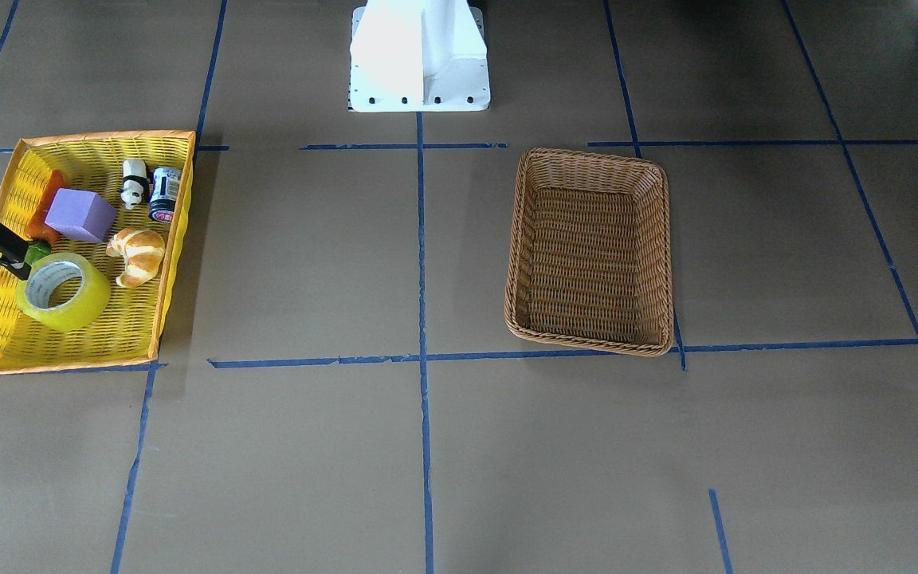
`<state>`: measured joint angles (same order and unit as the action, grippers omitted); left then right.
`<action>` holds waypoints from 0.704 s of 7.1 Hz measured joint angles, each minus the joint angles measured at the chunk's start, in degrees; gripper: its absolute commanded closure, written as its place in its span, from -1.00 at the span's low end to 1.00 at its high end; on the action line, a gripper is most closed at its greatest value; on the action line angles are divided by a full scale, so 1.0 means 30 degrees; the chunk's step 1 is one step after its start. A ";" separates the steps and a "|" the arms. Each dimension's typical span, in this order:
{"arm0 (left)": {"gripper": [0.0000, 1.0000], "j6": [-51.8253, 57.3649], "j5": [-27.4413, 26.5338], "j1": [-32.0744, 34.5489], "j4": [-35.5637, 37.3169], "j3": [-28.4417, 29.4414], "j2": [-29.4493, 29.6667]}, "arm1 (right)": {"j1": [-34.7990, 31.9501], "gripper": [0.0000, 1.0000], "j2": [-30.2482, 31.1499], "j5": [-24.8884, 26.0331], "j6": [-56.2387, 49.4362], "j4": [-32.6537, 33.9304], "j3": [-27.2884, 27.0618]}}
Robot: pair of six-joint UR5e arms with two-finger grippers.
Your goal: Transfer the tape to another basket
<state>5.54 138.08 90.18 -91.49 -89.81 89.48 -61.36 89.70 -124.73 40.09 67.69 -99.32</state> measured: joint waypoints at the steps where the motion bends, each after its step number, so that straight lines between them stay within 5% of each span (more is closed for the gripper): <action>1: -1.00 0.0001 0.0000 0.0000 0.0000 -0.0001 -0.0001 | 0.0596 -0.99 -0.0031 0.0467 0.0716 -0.1455 0.0926; 5: -1.00 0.0000 0.0025 0.0017 -0.0001 -0.0004 -0.0021 | 0.1241 -0.99 0.0028 0.0734 0.1303 -0.2884 0.2062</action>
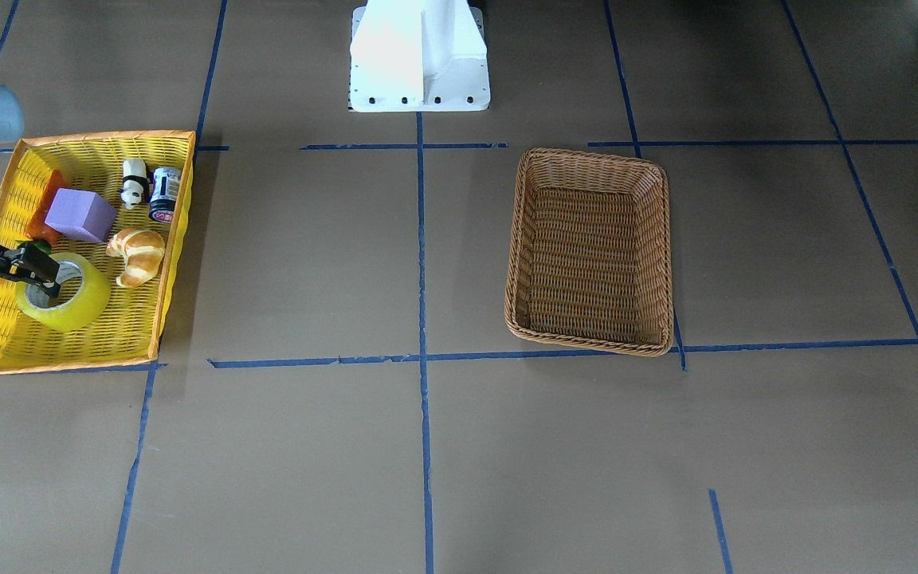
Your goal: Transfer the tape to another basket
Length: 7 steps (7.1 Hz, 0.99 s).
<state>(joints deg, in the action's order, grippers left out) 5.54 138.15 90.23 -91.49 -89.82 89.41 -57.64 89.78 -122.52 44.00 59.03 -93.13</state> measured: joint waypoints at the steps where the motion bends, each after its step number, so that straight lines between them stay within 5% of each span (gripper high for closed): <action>1: -1.00 0.0000 0.0011 0.0003 0.0000 -0.0020 -0.0004 | 0.0094 -0.99 0.0009 0.0010 0.0008 -0.0013 0.0027; 3: -1.00 0.0000 0.0038 0.0001 0.0000 -0.0048 0.0001 | 0.0245 -0.98 0.0014 0.0040 0.0023 -0.0007 0.0206; 4: -1.00 0.0007 0.0051 0.0003 0.0000 -0.0056 -0.0002 | 0.0278 -0.69 -0.0022 0.0027 0.0023 -0.0012 0.0450; 5: -1.00 0.0027 0.0058 0.0008 0.0000 -0.0068 -0.0005 | 0.0297 0.11 -0.0101 0.0026 0.0033 -0.0017 0.0601; 6: -1.00 0.0046 0.0055 0.0011 0.0000 -0.0071 -0.0008 | 0.0300 0.66 -0.0141 0.0015 0.0038 -0.0027 0.0638; 7: -1.00 0.0047 0.0050 0.0011 -0.0001 -0.0072 -0.0009 | 0.0296 0.96 -0.0145 -0.0017 0.0034 -0.0039 0.0606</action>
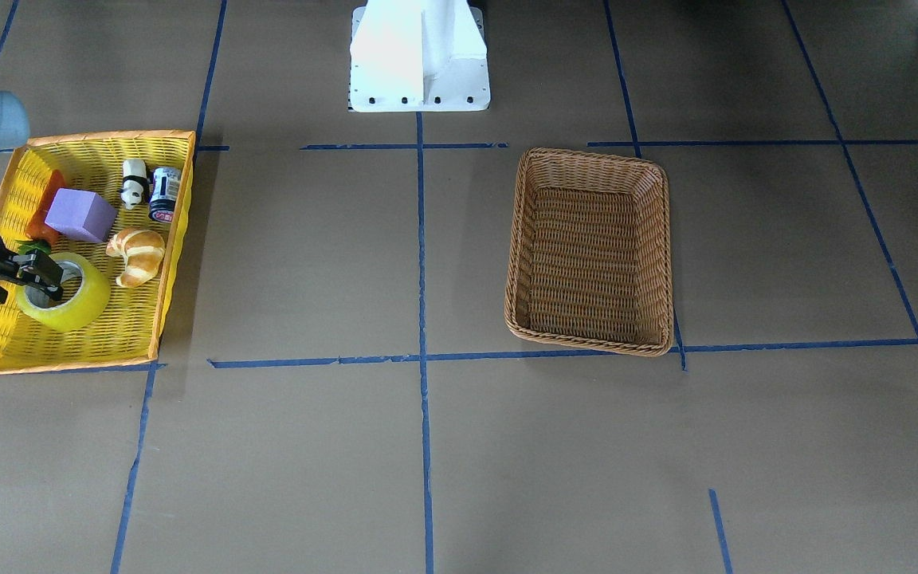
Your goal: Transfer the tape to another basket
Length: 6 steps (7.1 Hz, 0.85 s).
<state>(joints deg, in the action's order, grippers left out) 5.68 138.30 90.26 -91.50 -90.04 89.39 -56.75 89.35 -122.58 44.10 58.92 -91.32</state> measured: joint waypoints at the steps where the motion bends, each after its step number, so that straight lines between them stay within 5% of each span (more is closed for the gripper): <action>1: -1.00 -0.0009 0.0005 0.0000 0.0001 -0.0006 -0.0010 | -0.0015 1.00 0.0014 -0.0038 -0.0027 -0.0006 -0.0055; 6: -1.00 -0.0027 0.0013 0.0002 0.0000 0.0032 -0.0082 | -0.1041 1.00 0.0384 -0.1327 -0.0069 0.0014 -0.1758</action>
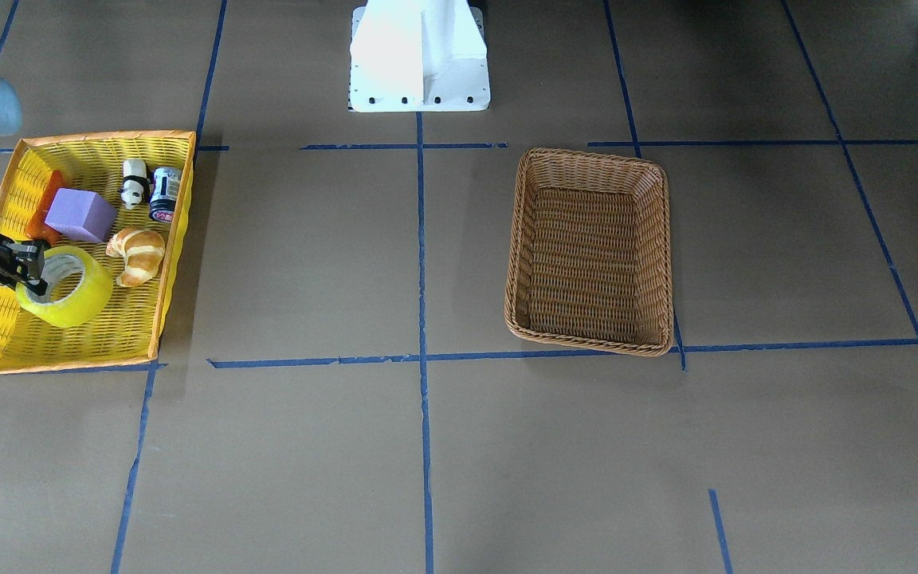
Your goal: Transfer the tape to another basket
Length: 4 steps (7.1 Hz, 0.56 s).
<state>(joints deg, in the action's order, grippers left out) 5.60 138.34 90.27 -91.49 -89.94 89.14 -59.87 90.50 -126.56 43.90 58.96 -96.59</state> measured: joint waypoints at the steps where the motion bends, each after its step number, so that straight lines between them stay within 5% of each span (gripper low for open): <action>1: -1.00 0.0000 0.0000 0.0000 0.0000 0.0000 -0.0006 | -0.0698 1.00 -0.0005 -0.0840 0.0047 0.0003 -0.0519; 4: -1.00 -0.0046 -0.0019 -0.0109 -0.0641 -0.0180 0.0081 | -0.1422 1.00 -0.0802 -0.3055 0.1675 -0.0049 -0.1448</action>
<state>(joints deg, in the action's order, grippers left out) 5.46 138.28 89.94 -93.42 -90.48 89.39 -64.14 88.09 -135.72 48.92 58.81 -100.93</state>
